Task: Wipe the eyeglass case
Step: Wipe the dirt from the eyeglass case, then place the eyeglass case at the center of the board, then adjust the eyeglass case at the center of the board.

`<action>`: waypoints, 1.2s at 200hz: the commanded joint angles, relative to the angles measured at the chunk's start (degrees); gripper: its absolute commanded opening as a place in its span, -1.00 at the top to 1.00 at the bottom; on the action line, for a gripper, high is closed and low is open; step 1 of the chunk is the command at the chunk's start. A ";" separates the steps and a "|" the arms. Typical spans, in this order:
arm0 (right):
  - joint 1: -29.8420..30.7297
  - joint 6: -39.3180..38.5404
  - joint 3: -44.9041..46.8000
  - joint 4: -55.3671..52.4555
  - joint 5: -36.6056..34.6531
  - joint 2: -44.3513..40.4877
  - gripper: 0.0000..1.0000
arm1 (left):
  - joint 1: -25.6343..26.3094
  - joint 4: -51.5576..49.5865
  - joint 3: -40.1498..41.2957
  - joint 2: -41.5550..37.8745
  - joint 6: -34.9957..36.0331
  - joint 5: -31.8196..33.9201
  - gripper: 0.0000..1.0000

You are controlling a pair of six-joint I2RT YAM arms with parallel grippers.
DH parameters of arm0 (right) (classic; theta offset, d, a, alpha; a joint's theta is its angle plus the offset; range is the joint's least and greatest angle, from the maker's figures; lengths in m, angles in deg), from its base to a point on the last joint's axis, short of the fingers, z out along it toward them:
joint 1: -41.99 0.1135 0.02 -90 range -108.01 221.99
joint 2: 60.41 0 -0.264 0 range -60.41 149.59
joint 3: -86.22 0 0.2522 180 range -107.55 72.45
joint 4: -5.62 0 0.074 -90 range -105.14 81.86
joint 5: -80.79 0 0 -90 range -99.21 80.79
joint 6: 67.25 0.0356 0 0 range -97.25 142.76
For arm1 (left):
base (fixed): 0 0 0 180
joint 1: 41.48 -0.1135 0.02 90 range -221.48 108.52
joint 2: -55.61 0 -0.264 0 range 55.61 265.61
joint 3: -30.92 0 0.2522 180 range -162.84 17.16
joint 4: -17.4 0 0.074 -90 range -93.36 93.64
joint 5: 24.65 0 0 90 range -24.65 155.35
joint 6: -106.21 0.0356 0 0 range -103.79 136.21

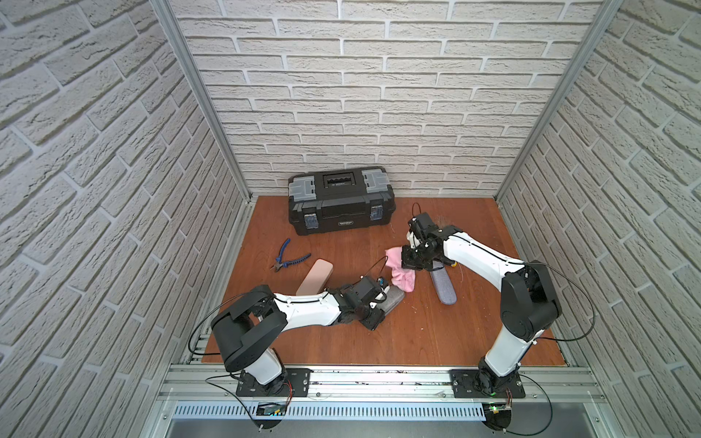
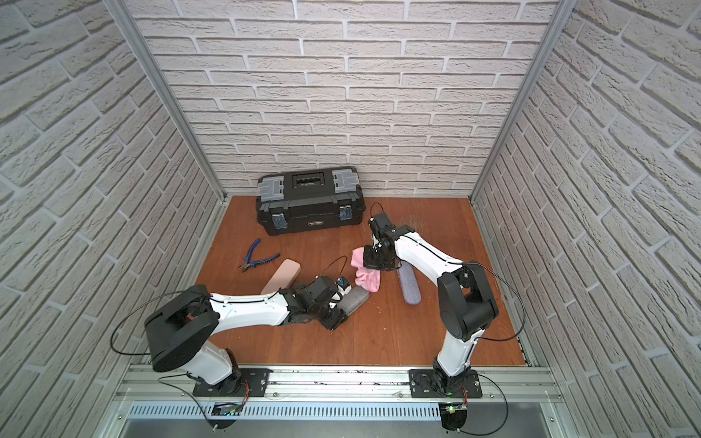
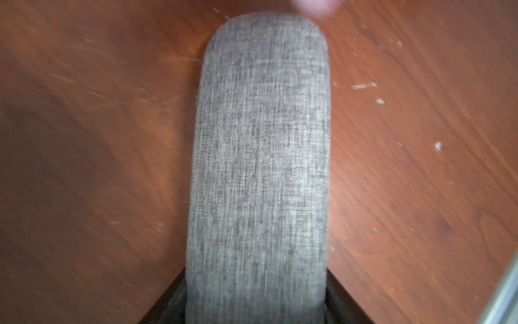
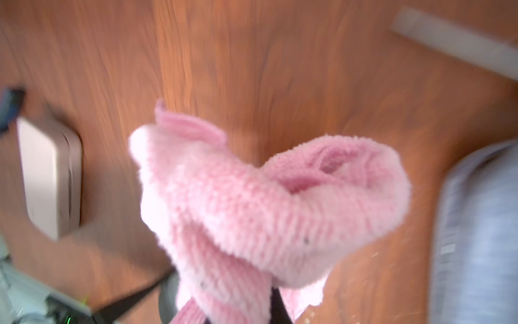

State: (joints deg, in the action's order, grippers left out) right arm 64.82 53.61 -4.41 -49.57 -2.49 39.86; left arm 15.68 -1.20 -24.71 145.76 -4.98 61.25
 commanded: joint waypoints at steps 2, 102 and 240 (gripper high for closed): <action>0.55 -4.03 1.51 -3.06 -7.89 -3.91 0.95 | 0.48 -4.16 -0.46 -0.26 -0.55 0.08 0.34; 3.10 1.58 15.94 -1.27 -0.26 -6.89 0.95 | 3.06 -7.47 -6.26 1.67 -5.34 0.43 -0.40; 5.56 -4.69 -6.67 -4.36 -0.09 3.56 0.95 | 2.24 0.37 -5.25 -5.79 -4.85 -10.49 -0.53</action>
State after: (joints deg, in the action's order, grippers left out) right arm 72.62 51.18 -10.61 -51.28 -0.37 48.51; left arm 18.59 -3.86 -31.25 145.45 -11.82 52.62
